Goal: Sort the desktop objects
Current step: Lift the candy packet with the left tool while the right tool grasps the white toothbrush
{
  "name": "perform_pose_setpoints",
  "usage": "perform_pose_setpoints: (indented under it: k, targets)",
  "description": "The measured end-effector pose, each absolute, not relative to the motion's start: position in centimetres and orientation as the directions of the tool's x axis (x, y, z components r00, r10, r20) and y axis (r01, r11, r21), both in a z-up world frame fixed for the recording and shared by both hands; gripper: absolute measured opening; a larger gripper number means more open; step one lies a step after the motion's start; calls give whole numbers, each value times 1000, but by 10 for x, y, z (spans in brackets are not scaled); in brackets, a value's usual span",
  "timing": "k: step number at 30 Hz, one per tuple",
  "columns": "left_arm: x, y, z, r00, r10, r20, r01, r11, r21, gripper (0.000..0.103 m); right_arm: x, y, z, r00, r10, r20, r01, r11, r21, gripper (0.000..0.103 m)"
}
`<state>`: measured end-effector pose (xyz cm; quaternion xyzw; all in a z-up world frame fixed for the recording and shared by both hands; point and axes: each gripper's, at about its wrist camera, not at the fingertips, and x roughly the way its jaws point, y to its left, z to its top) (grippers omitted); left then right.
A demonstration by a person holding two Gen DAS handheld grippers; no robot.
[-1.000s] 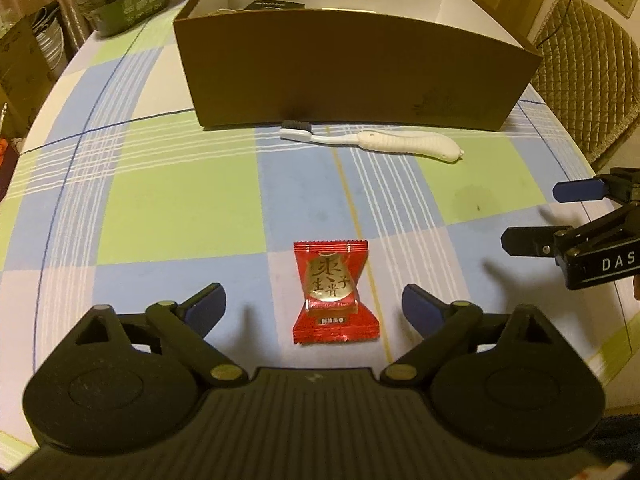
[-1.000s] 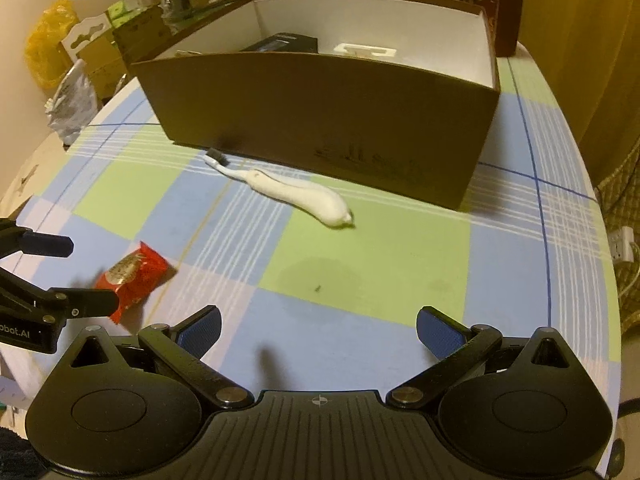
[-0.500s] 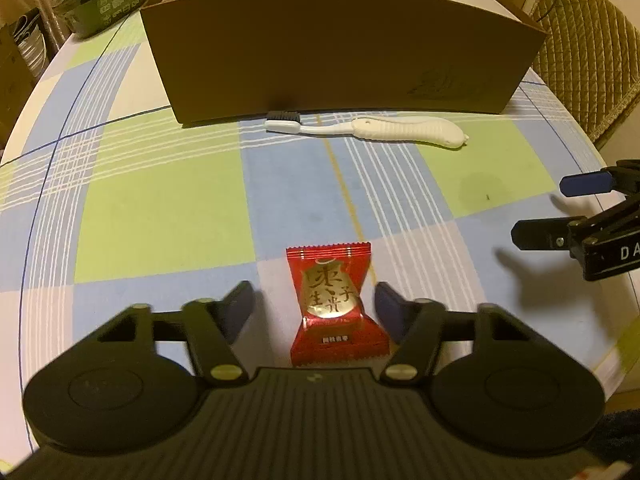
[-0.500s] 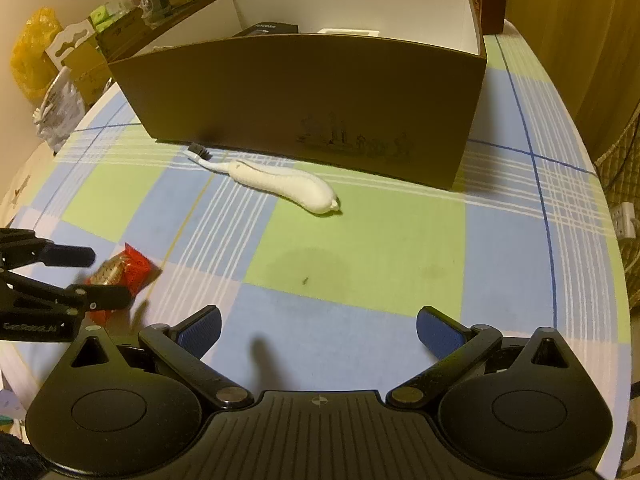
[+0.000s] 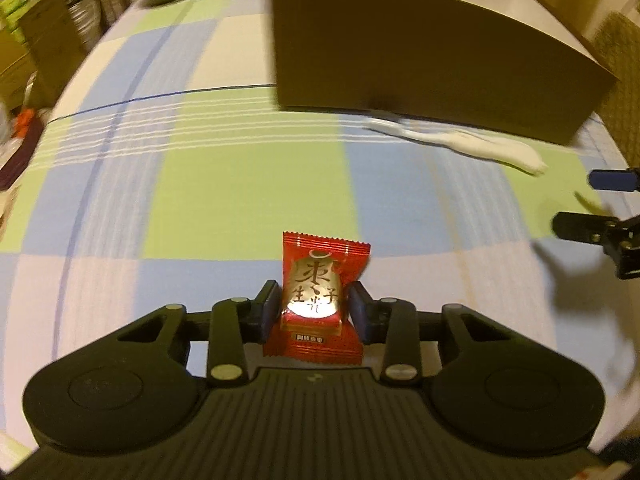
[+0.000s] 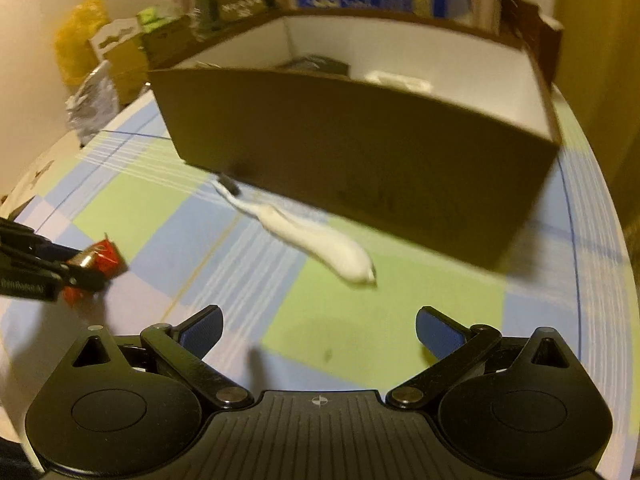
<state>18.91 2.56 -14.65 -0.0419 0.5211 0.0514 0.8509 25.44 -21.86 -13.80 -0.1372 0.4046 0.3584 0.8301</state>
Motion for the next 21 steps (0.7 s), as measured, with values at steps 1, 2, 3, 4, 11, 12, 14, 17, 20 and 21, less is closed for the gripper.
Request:
perform_pose_setpoints:
  k: [1, 2, 3, 4, 11, 12, 14, 17, 20, 21]
  targets:
    - [188, 32, -146, 450, 56, -891, -154, 988, -16, 33, 256, -215, -139, 421, 494, -761, -723, 690, 48, 96]
    - [187, 39, -146, 448, 66, -892, -177, 984, -16, 33, 259, -211, -140, 425, 501, -754, -738, 675, 32, 88]
    - [186, 45, -145, 447, 75, -891, -197, 980, -16, 33, 262, -207, -142, 431, 495, -755, -746, 666, 11, 85]
    - [185, 52, -145, 445, 83, -892, -218, 976, -18, 33, 266, -203, -145, 437, 491, -754, -751, 660, -6, 82]
    - [176, 73, -142, 444, 94, -891, -277, 960, -37, 34, 284, -184, -163, 421, 493, -761, -802, 594, -60, 60]
    - [175, 73, -142, 445, 94, -891, -276, 961, -36, 35, 284, -182, -165, 416, 485, -770, -810, 582, -71, 59]
    - [174, 72, -141, 445, 94, -891, -270, 962, -34, 39, 284, -183, -166, 404, 493, -771, -820, 568, -66, 52]
    - [171, 72, -142, 445, 91, -891, -266, 963, -35, 45, 283, -185, -165, 364, 505, -783, -831, 556, -28, 32]
    - [170, 73, -141, 447, 89, -890, -268, 963, -38, 48, 274, -188, -164, 338, 500, -798, -836, 549, -10, 28]
    - [170, 74, -141, 448, 90, -889, -269, 962, -39, 48, 270, -190, -164, 329, 497, -803, -835, 550, -1, 28]
